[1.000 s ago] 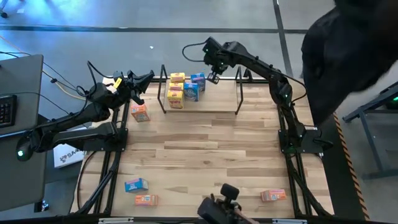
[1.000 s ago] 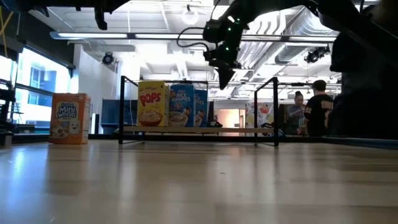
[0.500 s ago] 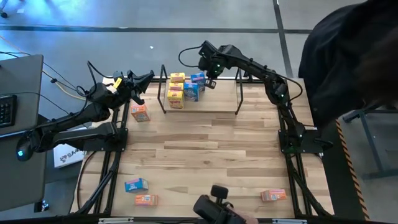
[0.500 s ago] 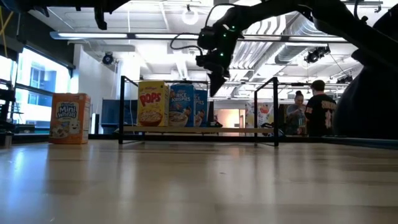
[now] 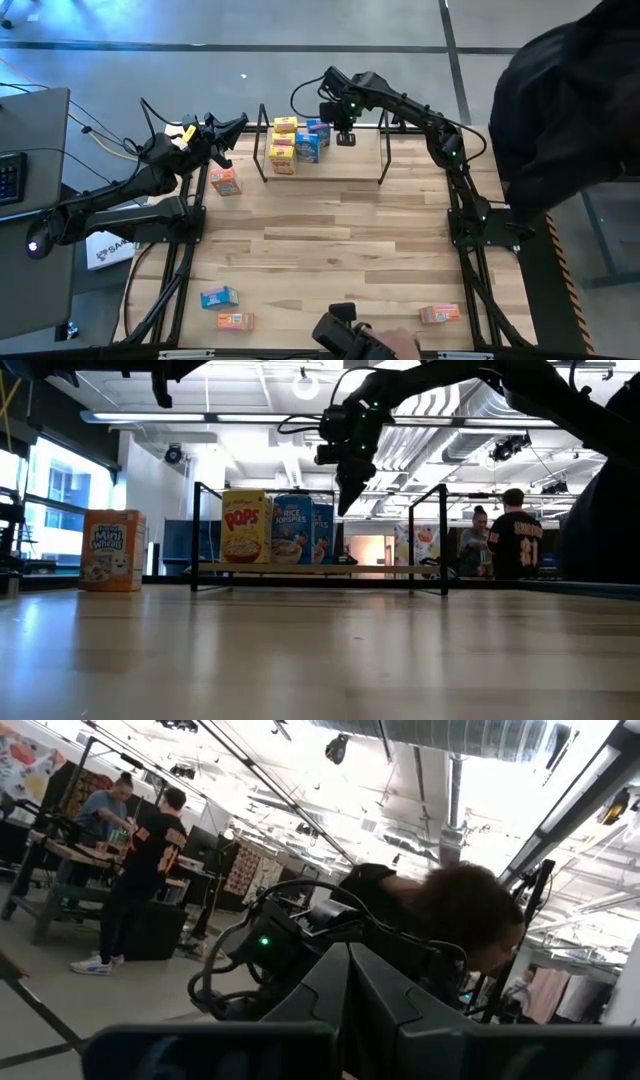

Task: Stack cereal on shelf
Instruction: Adjust the blue cereal box on the shelf

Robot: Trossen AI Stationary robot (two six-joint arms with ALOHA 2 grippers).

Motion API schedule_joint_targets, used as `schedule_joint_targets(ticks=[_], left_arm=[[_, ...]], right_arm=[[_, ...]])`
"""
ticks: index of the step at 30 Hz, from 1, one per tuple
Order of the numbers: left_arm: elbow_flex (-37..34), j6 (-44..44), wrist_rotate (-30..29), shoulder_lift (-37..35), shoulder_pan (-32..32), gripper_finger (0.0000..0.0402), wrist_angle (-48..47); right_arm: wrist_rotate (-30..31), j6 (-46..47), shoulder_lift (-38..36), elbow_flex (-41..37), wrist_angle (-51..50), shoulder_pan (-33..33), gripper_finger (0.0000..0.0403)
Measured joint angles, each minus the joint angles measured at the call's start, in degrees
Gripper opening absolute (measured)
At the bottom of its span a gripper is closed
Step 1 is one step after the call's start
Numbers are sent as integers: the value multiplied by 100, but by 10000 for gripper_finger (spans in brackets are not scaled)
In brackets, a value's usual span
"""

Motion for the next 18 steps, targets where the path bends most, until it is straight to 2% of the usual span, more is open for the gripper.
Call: schedule_joint_targets(ticks=[8, 15, 18], left_arm=[[0, -5, 2, 0, 0, 5, 0], [0, -5, 28, 2, 0, 5, 0], [0, -5, 28, 2, 0, 5, 0]], right_arm=[[341, -121, 273, 7, 160, 26, 0], [158, 64, 293, 7, 451, 28, 0], [-147, 103, 293, 7, 464, 42, 0]])
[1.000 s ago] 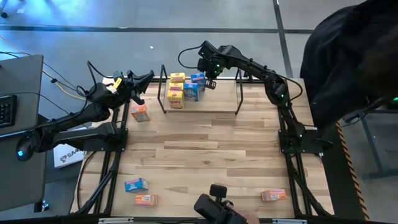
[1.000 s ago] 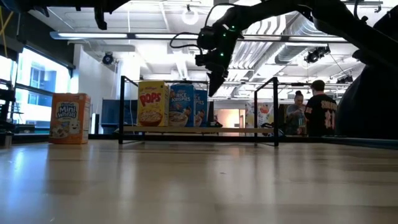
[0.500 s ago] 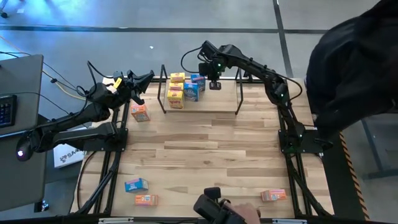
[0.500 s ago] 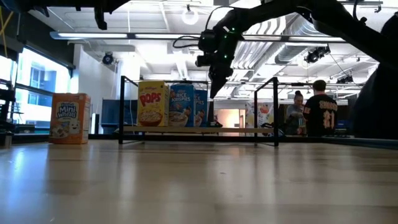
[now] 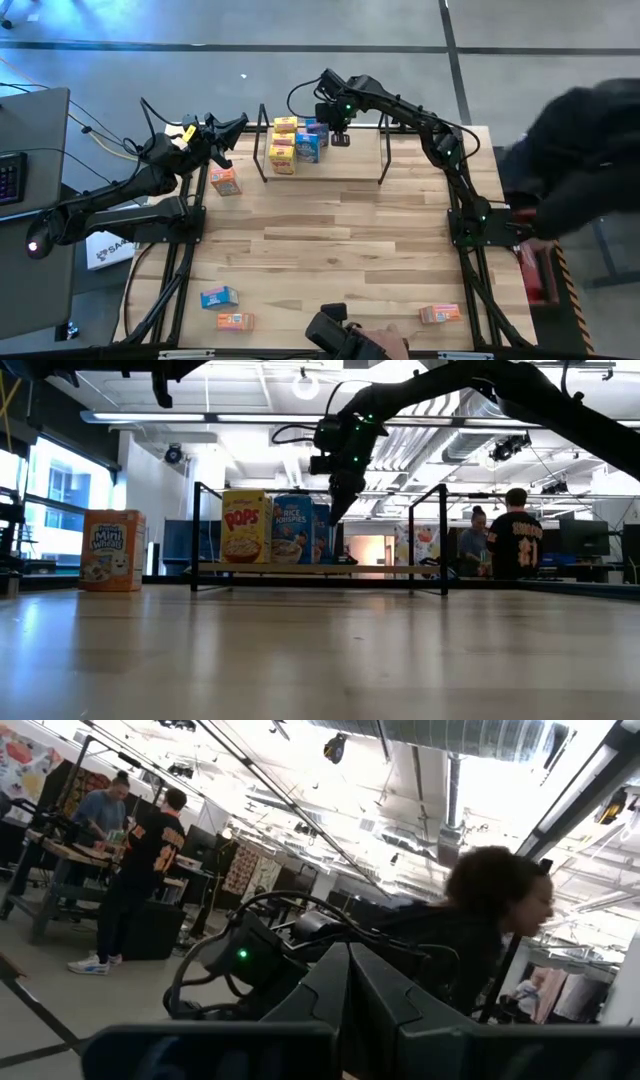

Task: Stack cereal on shelf
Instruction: Adjust the blue cereal box on the shelf, then put the blue cereal box on the shelf aligned with the other blue cereal boxes

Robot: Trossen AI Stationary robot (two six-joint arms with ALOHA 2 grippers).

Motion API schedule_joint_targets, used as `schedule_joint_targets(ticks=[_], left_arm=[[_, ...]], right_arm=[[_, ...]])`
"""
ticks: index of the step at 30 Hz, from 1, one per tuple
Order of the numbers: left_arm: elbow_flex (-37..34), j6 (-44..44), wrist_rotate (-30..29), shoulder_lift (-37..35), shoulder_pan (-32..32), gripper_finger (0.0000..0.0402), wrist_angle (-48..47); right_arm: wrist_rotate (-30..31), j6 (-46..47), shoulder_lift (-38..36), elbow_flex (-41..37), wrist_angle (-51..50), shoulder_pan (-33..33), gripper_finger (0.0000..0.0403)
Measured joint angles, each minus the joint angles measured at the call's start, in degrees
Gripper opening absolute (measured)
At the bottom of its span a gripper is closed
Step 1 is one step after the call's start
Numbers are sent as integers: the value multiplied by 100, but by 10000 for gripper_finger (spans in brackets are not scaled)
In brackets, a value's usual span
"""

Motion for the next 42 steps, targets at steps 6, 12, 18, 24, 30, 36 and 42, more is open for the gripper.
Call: schedule_joint_targets(ticks=[6, 12, 18, 24, 30, 36, 42], left_arm=[[0, -2, -2, -2, 0, 5, 0], [0, -2, 0, -1, 0, 5, -1], [0, -4, 0, 0, 0, 5, -1], [0, -2, -2, 0, 0, 5, -2], [0, -2, -2, 0, 0, 5, -2], [0, 203, -2, -2, 0, 5, -4], [0, 249, 35, -39, 0, 5, -79]], right_arm=[[-89, -49, 0, 0, 231, 205, 0], [362, -63, 0, 0, 437, 257, 0], [808, -64, 0, 0, 442, 239, 0], [636, -63, -2, 0, 570, 250, 0], [1085, 10, -9, 0, 667, 250, 0], [969, 826, -139, 0, -69, 125, 0], [254, 1605, -370, 0, -942, -91, 0]])
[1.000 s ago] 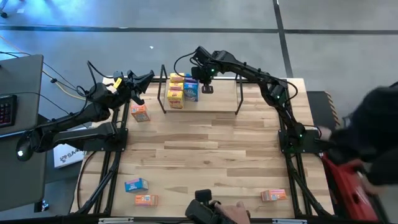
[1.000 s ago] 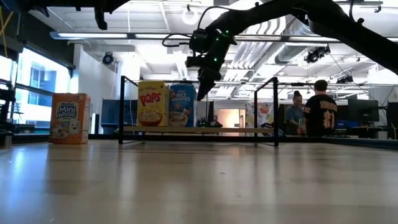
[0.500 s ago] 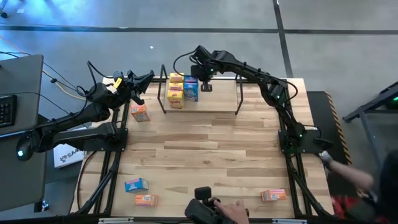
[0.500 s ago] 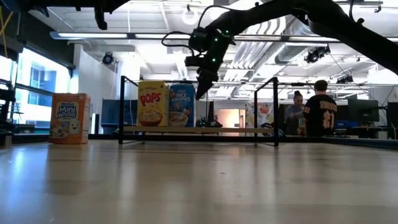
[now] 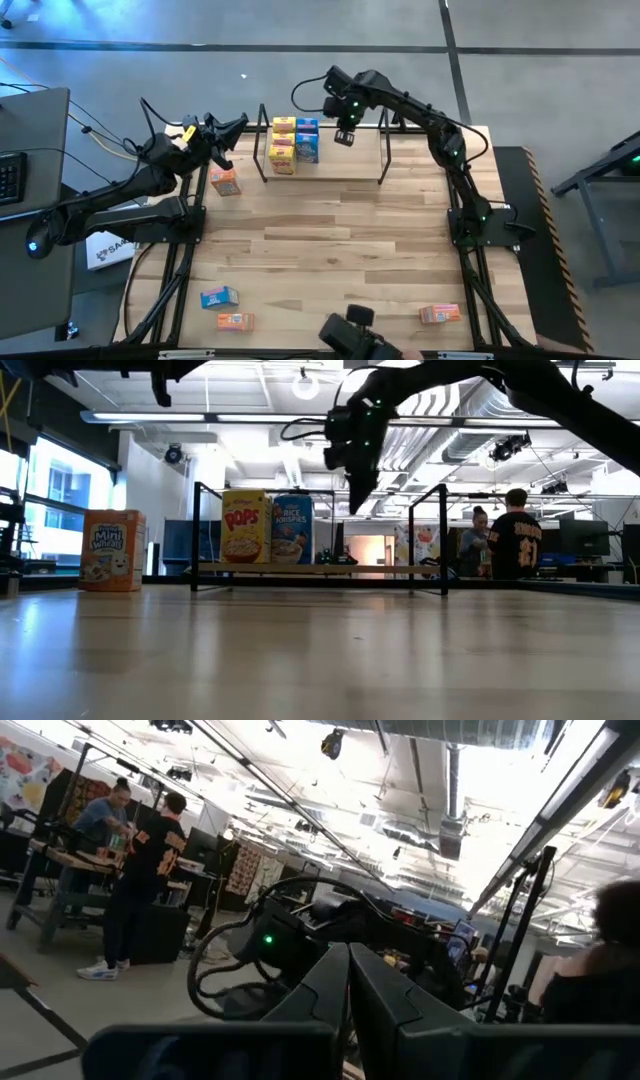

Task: Stack cereal on shelf
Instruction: Put the blue cereal box on the shelf aligned with the other blue cereal boxes

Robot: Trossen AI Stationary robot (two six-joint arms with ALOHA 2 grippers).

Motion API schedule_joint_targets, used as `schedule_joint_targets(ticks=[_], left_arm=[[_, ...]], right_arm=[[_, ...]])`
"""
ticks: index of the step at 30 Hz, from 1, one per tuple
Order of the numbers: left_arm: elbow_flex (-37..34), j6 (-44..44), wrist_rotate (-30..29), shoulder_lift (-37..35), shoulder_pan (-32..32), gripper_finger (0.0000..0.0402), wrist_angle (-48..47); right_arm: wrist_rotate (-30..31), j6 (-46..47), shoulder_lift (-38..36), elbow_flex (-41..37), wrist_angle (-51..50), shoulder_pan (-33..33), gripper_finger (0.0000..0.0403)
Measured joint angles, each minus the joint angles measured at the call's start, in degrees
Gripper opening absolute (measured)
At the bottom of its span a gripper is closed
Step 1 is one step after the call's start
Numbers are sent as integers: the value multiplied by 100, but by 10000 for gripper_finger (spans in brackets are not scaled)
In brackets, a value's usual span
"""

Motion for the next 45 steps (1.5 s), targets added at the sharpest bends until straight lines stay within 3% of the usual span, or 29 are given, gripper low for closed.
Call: schedule_joint_targets(ticks=[8, 19, 25, 28, 32, 35, 39, 45], left_arm=[[0, 257, 2, -338, 0, 5, -376], [0, 101, 7, -682, 0, 5, -684], [0, -95, 9, -675, 0, 5, -667], [0, -97, 17, -675, 0, 5, -655], [0, -107, 63, -675, 0, 5, -647], [0, -165, 263, -655, 0, 5, -647], [0, -253, 607, -591, -1, 5, -655], [0, -469, 1156, -456, -17, 5, -300]], right_arm=[[-966, 193, -124, 0, -610, 225, 0], [-966, 427, -631, -2, -1074, 625, 0], [-1116, 803, -1293, -110, -550, 874, 0], [-1113, 1110, -2033, -1324, 449, 1177, 0], [-987, 2186, -3534, -4276, 2547, 1663, 0], [-865, 3303, -4609, -5937, 4628, 2053, 0], [-550, 3722, -5752, -7147, 6899, 2487, 0], [-22, 3379, -6777, -7894, 8131, 2837, 0]])
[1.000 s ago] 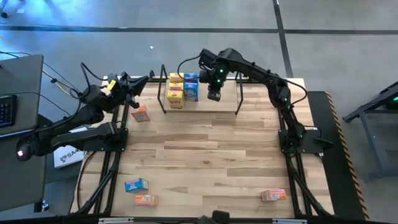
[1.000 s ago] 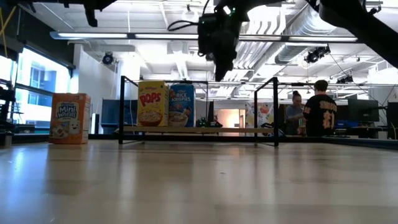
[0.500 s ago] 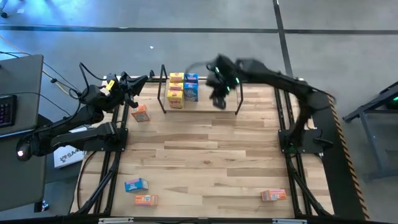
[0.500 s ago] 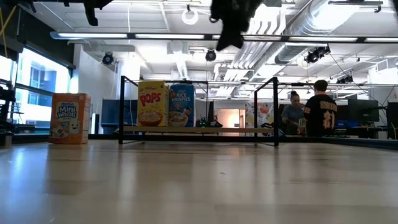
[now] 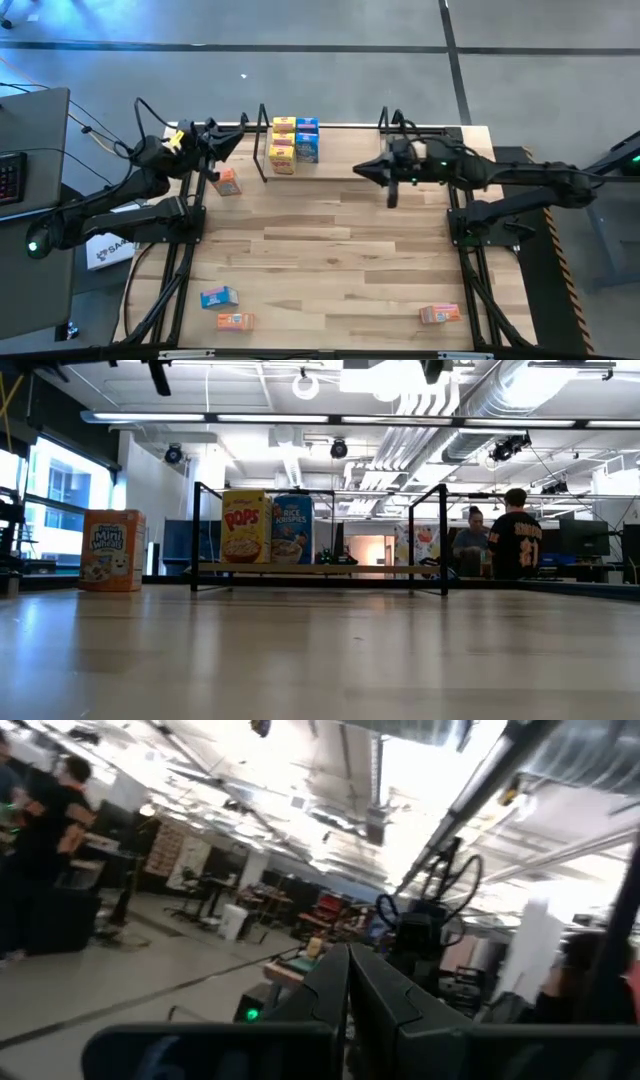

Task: Stack cereal on shelf
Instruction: Put the blue cereal box on the shelf aligned with the other blue cereal boxes

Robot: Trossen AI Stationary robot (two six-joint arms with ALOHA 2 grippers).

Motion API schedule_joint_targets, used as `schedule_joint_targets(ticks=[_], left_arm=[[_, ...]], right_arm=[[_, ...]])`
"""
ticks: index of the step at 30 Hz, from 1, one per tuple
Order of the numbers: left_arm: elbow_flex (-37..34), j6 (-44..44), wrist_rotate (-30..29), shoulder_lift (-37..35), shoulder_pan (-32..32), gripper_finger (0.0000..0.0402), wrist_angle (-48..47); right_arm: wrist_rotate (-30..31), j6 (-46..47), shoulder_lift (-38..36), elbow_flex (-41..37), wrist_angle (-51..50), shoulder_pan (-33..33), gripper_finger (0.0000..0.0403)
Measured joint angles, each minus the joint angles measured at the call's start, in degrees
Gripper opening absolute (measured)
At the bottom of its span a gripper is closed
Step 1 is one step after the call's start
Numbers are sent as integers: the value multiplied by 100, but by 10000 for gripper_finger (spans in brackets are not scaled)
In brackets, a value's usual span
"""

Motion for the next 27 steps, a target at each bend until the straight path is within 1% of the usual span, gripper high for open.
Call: schedule_joint_targets(ticks=[2, 6, 14, 18, 21, 24, 27], left_arm=[[0, 26, 31, 45, -52, 5, 111], [0, 65, 24, 140, -145, 5, 132], [0, 115, 22, 252, -196, 5, 131], [19, 171, 18, 264, -288, 10, 95], [365, 97, 142, 397, -510, 37, -394], [936, 225, 390, 645, -875, 82, -1393], [1600, 391, 760, 860, -1240, 132, -2610]], right_arm=[[11, -223, -171, -94, 3, 19, 0], [16, -240, -391, -112, 51, 16, 0], [16, -246, -371, -112, 27, 15, 0], [146, -248, -372, -112, 41, 13, 0], [289, -248, -370, -112, 66, 13, 0], [394, -241, -370, -112, 74, 13, 0], [561, -207, -370, -112, 82, 13, 0]])
